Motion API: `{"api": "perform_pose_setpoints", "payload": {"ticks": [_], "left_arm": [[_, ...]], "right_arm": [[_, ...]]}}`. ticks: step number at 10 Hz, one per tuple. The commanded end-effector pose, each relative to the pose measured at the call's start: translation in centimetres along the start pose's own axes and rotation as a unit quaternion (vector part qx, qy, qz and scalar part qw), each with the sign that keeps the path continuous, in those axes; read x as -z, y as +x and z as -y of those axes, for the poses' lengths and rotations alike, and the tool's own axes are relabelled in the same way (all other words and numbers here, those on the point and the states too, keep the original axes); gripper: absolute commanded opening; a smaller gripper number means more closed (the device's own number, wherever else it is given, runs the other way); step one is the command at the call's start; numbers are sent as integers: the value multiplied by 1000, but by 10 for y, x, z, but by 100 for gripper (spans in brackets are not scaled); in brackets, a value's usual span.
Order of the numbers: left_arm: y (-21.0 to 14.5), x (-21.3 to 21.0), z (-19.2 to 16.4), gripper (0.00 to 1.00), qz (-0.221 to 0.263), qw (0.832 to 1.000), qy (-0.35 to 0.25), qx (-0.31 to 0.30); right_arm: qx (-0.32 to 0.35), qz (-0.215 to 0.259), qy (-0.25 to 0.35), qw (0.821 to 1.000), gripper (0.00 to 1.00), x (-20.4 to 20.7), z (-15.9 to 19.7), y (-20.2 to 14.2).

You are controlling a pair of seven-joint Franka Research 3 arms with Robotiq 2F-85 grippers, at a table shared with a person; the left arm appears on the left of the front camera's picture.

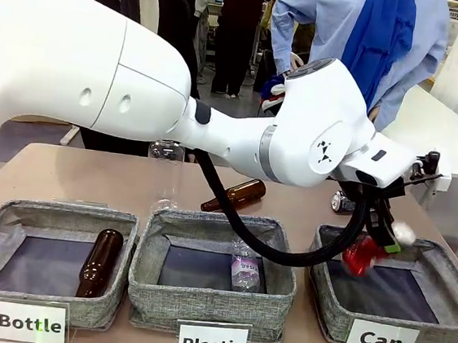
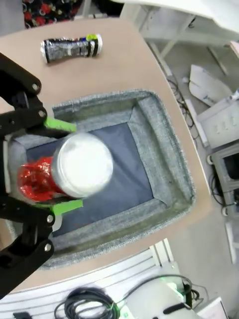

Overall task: Sort the can waste into the basket.
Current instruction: Pick up the can waste from the table and place it in the right Fabric basket.

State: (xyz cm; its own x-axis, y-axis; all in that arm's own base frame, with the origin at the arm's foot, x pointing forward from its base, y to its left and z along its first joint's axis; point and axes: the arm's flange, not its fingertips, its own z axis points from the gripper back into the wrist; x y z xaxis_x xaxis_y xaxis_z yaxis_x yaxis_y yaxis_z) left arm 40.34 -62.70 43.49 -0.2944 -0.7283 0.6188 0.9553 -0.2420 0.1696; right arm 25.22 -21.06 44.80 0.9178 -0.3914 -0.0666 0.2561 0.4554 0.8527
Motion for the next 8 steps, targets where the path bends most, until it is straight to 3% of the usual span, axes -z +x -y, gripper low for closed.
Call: {"api": "perform_pose_setpoints", "payload": {"ticks": [1, 4, 6, 8], "left_arm": [[-1, -14, 6, 100, -9, 1000, 4, 3], [-14, -55, 26, 100, -20, 1000, -20, 11], [-53, -113, 44, 100, -47, 998, -3, -44], [-94, -178, 89, 100, -38, 993, -10, -112]], "right_arm": [[-2, 2, 0, 1000, 100, 0, -1, -1], [0, 0, 0, 1000, 100, 0, 0, 0], [-38, -34, -3, 999, 100, 46, -23, 23], [-82, -35, -6, 996, 100, 93, -55, 44]]}}
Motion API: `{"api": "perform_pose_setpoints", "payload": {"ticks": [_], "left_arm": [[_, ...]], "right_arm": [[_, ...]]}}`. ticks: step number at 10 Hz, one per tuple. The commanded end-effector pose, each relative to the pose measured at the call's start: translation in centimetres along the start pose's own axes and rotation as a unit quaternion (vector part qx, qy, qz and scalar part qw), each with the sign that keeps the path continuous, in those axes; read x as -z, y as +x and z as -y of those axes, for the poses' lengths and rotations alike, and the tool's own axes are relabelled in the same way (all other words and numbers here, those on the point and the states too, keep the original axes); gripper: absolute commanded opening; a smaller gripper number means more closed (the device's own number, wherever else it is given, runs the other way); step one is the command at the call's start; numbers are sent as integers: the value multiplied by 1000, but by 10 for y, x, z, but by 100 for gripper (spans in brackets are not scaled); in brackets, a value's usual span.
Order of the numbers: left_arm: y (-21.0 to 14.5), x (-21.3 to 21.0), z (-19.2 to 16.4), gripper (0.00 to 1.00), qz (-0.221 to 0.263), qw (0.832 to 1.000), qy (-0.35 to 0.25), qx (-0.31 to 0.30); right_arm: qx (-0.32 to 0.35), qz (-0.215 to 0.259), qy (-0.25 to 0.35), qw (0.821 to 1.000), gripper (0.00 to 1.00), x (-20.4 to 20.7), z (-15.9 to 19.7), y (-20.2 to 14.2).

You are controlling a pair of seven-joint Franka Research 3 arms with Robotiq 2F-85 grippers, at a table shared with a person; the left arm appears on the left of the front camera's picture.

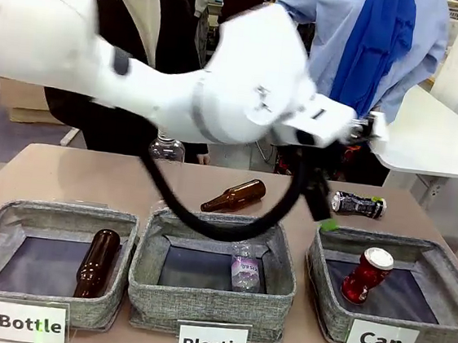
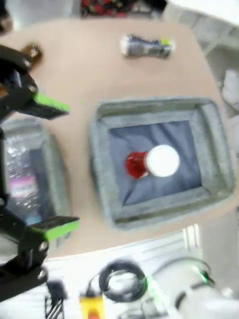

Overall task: Sort the can waste into the basket.
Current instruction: Pick up the can waste from the table and place it in the right Fabric basket.

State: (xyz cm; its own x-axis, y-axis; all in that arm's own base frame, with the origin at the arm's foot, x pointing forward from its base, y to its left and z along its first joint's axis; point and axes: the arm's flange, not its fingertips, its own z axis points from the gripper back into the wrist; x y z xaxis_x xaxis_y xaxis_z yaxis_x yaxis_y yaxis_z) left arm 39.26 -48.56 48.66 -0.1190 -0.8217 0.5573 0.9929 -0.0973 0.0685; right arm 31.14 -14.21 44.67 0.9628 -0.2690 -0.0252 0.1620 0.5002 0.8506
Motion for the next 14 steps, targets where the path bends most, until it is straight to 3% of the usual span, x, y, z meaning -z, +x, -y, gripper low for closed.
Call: {"api": "perform_pose_setpoints", "payload": {"ticks": [1, 2, 3, 4, 5, 7, 8, 11, 13, 14], "left_arm": [[-62, -87, 74, 100, 33, 998, -25, -51], [-80, -137, 109, 100, 63, 993, -18, -97], [-102, -176, 132, 100, 64, 984, 12, -163], [-126, -202, 150, 100, 75, 967, 53, -236], [-158, -234, 165, 100, 107, 931, 86, -337], [-237, -284, 195, 100, 178, 872, 97, -445], [-280, -292, 209, 100, 216, 832, 99, -501], [-385, -287, 212, 100, 317, 757, 77, -566], [-456, -252, 187, 100, 348, 724, 11, -596], [-481, -227, 180, 100, 372, 708, -19, -600]], "right_arm": [[-58, 12, 5, 998, 100, 34, -25, 29], [-81, -11, 31, 996, 100, 50, -43, 39], [-90, -34, 50, 994, 100, 66, -55, 48], [-92, -68, 70, 991, 100, 85, -63, 54], [-87, -92, 90, 988, 100, 102, -68, 57], [-80, -116, 140, 980, 100, 135, -74, 60], [-82, -140, 168, 972, 100, 142, -74, 57], [-97, -165, 200, 961, 100, 135, -63, 55], [-109, -139, 216, 960, 100, 117, -56, 53], [-85, -164, 196, 963, 100, 139, -64, 49]]}}
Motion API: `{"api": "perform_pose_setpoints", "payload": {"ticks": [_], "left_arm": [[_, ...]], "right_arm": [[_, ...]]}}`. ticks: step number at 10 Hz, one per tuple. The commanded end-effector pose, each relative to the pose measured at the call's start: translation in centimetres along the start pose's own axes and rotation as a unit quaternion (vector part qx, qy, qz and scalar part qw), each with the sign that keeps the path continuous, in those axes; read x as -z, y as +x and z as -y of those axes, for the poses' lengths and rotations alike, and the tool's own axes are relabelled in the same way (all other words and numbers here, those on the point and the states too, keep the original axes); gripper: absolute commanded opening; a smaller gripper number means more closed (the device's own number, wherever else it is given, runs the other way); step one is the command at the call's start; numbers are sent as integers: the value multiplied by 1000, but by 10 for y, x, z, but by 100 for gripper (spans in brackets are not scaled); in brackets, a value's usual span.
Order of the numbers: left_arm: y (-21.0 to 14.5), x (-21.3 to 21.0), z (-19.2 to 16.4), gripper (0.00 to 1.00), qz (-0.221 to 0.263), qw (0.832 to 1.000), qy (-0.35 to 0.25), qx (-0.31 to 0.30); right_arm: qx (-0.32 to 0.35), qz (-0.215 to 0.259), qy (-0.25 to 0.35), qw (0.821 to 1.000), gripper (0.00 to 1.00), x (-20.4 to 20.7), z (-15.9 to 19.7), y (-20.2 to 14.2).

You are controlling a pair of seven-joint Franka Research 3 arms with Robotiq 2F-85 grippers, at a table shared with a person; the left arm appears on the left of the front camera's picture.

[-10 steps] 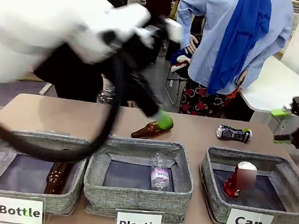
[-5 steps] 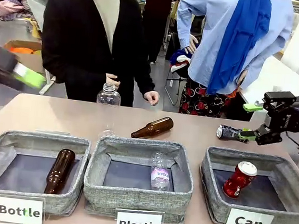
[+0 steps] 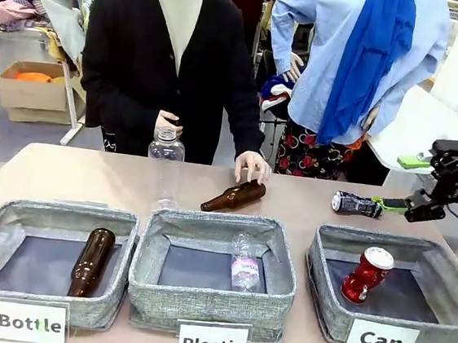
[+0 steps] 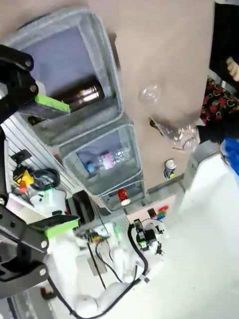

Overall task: Sort the can waste into the basket.
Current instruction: Pick up the can waste from the table and place it in the right Fabric basket.

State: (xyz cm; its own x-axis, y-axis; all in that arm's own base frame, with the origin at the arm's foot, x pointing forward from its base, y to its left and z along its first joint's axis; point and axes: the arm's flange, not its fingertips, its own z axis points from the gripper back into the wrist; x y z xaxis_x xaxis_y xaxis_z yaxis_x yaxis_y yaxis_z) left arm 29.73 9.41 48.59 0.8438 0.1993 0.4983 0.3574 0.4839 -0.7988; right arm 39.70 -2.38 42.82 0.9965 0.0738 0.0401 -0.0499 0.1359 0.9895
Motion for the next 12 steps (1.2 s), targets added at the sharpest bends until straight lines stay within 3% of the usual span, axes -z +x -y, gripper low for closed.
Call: {"api": "perform_pose_setpoints", "payload": {"ticks": [1, 2, 3, 12], "left_arm": [[-72, 64, -71, 100, -3, 997, -73, -20], [-69, 70, -88, 100, -4, 996, -84, -24], [-7, 12, -44, 100, 4, 999, -28, -20], [-7, 12, -44, 100, 4, 999, -28, -20]], "right_arm": [[8, -12, -6, 1000, 100, 14, 0, 3], [8, -12, -6, 1000, 100, 14, 0, 3], [8, -12, -6, 1000, 100, 14, 0, 3], [8, -12, -6, 1000, 100, 14, 0, 3]]}}
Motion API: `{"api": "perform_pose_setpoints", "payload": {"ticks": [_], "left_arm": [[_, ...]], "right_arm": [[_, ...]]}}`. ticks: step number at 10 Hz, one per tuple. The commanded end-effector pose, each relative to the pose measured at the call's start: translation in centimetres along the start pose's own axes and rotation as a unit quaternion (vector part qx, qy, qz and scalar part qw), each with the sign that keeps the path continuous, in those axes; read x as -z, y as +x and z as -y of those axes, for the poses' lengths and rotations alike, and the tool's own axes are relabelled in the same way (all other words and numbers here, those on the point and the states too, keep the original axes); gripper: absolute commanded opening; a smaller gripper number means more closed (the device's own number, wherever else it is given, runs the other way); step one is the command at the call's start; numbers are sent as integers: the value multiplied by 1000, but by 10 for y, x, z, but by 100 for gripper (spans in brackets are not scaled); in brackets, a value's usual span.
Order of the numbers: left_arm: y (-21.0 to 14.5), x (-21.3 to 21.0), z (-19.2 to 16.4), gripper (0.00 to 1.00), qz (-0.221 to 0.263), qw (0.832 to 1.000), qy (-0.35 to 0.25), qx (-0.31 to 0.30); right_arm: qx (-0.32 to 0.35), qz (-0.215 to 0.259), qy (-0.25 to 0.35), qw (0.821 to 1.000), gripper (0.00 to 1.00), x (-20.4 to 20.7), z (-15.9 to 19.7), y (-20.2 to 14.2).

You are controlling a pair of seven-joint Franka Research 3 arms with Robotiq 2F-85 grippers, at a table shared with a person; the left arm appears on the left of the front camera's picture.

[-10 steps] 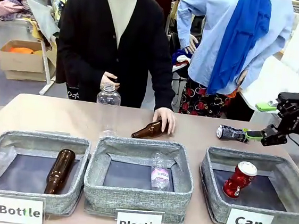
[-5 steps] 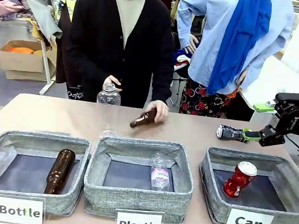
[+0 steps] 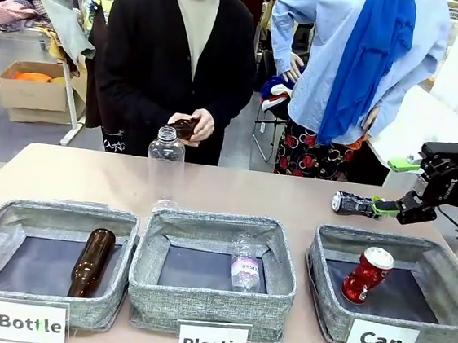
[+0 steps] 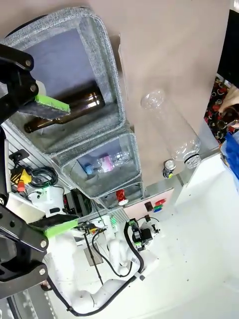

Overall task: Sort the can waste into the basket.
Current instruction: Pick up the can waste from the table and place it in the right Fabric basket.

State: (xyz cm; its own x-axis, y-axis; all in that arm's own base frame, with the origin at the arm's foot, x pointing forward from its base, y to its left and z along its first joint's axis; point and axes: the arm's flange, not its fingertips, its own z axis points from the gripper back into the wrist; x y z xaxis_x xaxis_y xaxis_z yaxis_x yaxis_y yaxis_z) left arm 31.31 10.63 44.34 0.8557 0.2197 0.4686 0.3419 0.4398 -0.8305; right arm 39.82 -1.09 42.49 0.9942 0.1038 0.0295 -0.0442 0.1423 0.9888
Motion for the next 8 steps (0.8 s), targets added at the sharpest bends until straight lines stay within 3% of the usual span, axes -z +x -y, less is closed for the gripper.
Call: {"api": "perform_pose_setpoints", "payload": {"ticks": [1, 4, 6, 8], "left_arm": [[-2, 1, 2, 100, 2, 1000, -7, -1], [-2, 1, 2, 100, 2, 1000, -7, -1], [-2, 1, 2, 100, 2, 1000, -7, -1], [-2, 1, 2, 100, 2, 1000, -7, -1]], "right_arm": [[5, 4, -3, 1000, 100, 1, -2, 1], [0, 0, 0, 1000, 100, 0, 0, 0], [-49, 57, -156, 985, 100, -17, -19, 49], [-29, 67, -317, 946, 100, -37, -21, 100]]}}
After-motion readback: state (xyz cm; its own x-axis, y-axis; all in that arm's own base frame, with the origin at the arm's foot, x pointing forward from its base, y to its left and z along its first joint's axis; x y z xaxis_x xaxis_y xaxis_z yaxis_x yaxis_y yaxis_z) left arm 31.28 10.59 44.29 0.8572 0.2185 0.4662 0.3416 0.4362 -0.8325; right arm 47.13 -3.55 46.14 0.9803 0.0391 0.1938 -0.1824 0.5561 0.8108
